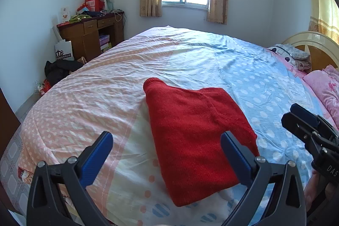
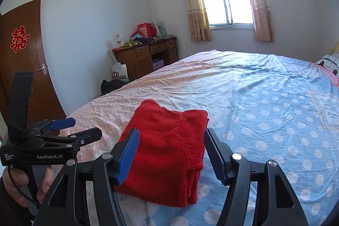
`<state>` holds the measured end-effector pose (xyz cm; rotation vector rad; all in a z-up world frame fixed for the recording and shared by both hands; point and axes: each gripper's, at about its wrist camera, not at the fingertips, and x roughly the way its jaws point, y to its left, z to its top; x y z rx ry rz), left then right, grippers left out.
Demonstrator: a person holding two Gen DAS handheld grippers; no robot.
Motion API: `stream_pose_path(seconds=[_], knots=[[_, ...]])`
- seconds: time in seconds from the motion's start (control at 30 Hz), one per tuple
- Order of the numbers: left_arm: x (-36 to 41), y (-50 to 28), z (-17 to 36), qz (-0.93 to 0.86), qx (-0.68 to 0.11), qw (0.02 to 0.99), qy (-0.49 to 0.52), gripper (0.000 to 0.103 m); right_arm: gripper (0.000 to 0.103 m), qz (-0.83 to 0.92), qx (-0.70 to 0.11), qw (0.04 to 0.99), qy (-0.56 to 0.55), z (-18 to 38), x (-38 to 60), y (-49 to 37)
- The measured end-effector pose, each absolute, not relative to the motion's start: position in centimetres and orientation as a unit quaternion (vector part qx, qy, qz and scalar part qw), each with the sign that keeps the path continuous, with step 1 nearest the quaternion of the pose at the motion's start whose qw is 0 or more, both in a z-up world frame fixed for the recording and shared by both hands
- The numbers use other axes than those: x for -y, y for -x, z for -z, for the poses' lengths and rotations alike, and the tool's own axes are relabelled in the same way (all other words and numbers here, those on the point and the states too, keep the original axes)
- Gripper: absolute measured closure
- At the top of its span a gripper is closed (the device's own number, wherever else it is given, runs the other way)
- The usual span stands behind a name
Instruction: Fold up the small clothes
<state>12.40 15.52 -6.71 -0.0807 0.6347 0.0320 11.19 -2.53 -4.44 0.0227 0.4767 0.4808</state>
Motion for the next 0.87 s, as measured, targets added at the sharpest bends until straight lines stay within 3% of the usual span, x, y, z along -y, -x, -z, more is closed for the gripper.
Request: stream_pose_path(seconds=[0.87], knots=[[-17.2, -11.7, 4.5, -0.031, -0.259, 0.965, 0.038, 0.000, 0.039, -0.246, -0.198, 0.949, -0.019, 3.2, 2.8, -9.7]])
